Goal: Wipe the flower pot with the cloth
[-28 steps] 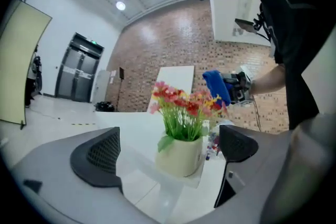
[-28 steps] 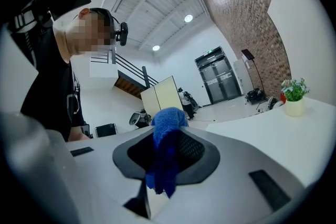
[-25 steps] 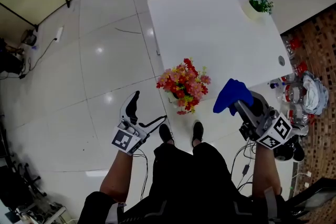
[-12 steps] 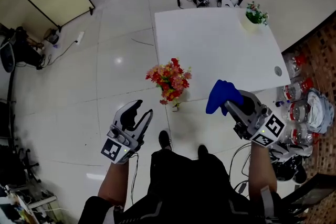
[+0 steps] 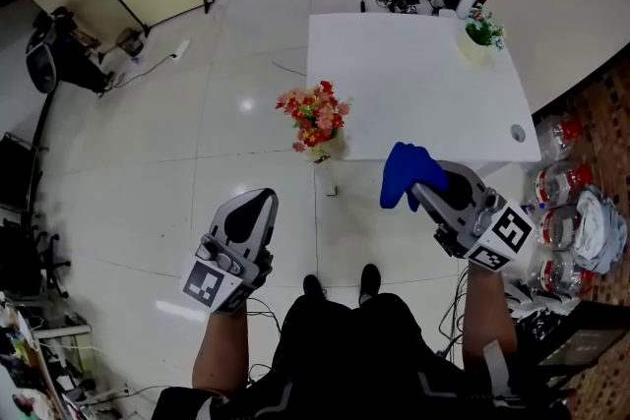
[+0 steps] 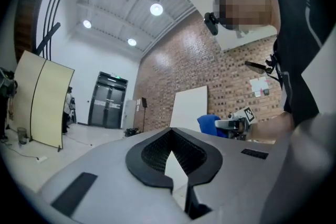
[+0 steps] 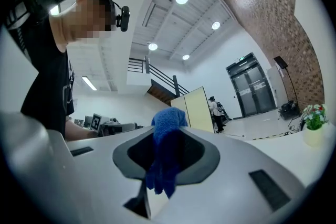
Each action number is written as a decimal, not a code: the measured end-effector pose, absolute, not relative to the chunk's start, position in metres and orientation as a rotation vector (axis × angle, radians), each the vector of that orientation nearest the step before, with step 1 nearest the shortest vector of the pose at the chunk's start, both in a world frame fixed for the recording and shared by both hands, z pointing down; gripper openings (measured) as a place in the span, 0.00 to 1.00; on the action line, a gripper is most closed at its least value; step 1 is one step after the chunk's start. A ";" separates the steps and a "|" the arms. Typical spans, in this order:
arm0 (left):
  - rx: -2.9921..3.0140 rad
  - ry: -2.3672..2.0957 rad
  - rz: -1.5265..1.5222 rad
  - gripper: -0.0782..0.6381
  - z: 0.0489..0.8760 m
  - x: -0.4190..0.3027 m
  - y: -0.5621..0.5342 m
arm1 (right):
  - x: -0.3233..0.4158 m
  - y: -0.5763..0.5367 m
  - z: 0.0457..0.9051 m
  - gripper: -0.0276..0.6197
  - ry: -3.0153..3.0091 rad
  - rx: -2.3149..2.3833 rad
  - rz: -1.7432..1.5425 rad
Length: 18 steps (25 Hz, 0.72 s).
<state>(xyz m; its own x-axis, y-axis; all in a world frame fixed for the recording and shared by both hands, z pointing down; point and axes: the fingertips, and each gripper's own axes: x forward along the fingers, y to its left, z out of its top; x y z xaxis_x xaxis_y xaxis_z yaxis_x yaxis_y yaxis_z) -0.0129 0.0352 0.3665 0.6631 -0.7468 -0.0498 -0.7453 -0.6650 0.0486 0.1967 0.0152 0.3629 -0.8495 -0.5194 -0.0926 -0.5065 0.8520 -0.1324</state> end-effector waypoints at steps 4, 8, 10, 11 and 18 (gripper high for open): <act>2.812 -1.308 -0.160 0.11 0.347 -0.043 0.071 | 0.169 0.047 0.345 0.15 2.855 -0.881 -0.148; 2.802 -1.304 -0.141 0.11 0.344 -0.075 0.098 | 0.133 0.080 0.338 0.15 2.795 -1.004 -0.199; 2.816 -1.271 -0.086 0.11 0.344 -0.084 0.115 | 0.117 0.103 0.334 0.15 2.789 -1.055 -0.201; 2.824 -1.254 -0.066 0.11 0.343 -0.086 0.124 | 0.110 0.115 0.332 0.15 2.794 -1.074 -0.191; 2.831 -1.198 -0.101 0.11 0.324 -0.087 0.169 | 0.093 0.169 0.320 0.15 2.818 -1.186 -0.189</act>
